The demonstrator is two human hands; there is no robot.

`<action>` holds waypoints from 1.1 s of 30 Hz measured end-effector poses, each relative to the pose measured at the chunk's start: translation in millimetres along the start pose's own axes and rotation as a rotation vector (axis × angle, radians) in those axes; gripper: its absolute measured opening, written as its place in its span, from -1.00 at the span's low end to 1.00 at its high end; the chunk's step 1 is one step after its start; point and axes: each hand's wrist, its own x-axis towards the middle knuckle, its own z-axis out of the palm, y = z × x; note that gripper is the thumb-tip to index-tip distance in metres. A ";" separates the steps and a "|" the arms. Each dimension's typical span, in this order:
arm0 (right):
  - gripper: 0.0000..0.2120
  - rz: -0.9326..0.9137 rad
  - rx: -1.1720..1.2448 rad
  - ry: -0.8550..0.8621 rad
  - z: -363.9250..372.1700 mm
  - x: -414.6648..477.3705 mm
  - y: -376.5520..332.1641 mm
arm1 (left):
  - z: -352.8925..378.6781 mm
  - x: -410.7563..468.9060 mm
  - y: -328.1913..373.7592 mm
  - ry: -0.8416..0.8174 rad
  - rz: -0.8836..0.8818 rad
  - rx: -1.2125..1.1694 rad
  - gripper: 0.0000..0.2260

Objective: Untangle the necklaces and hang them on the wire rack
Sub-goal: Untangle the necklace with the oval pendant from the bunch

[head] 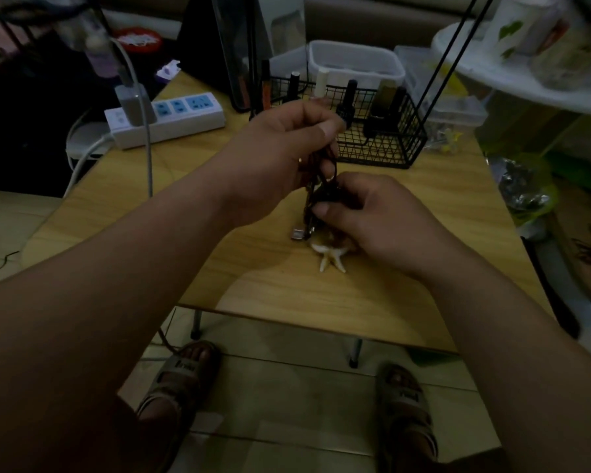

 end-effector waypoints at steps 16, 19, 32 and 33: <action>-0.80 0.049 0.475 0.141 -22.3 2.5 4.4 | 1.7 -6.7 -10.3 -0.099 -0.124 0.375 -0.88; -0.83 0.066 0.428 0.150 -23.8 0.0 5.5 | -0.8 -5.3 -10.7 -0.070 -0.137 0.359 -0.94; -0.86 0.151 0.468 0.139 -19.6 1.9 5.4 | 1.2 -1.9 -9.2 0.071 -0.149 0.084 -0.87; -0.88 0.153 0.510 0.156 -20.2 2.7 6.5 | 1.1 -2.0 -9.1 0.074 -0.150 0.114 -0.85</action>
